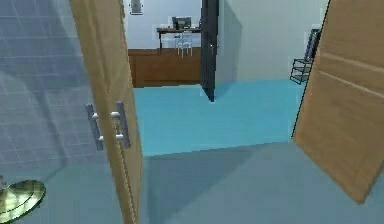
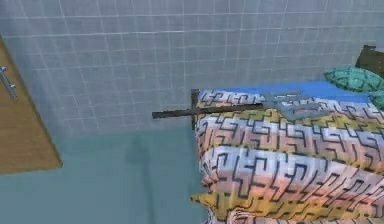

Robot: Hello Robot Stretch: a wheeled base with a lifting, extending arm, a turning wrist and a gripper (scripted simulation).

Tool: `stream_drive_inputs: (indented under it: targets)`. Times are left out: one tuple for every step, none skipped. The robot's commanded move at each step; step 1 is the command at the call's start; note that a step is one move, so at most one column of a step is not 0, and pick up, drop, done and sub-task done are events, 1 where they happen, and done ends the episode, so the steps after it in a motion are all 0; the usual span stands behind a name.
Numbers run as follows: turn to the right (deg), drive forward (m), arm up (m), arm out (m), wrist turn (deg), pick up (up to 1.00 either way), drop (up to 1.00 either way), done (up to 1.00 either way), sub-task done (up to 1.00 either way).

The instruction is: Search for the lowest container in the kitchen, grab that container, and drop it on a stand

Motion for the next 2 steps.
stream_drive_inputs:
  targets:
    - [18.0,0.0,0.0,0.0,0.0,0.0,0.0,0.0,0.0]
    - [0.0,0.55,0.0,0.0,0.0,0.0,0.0,0.0,0.0]
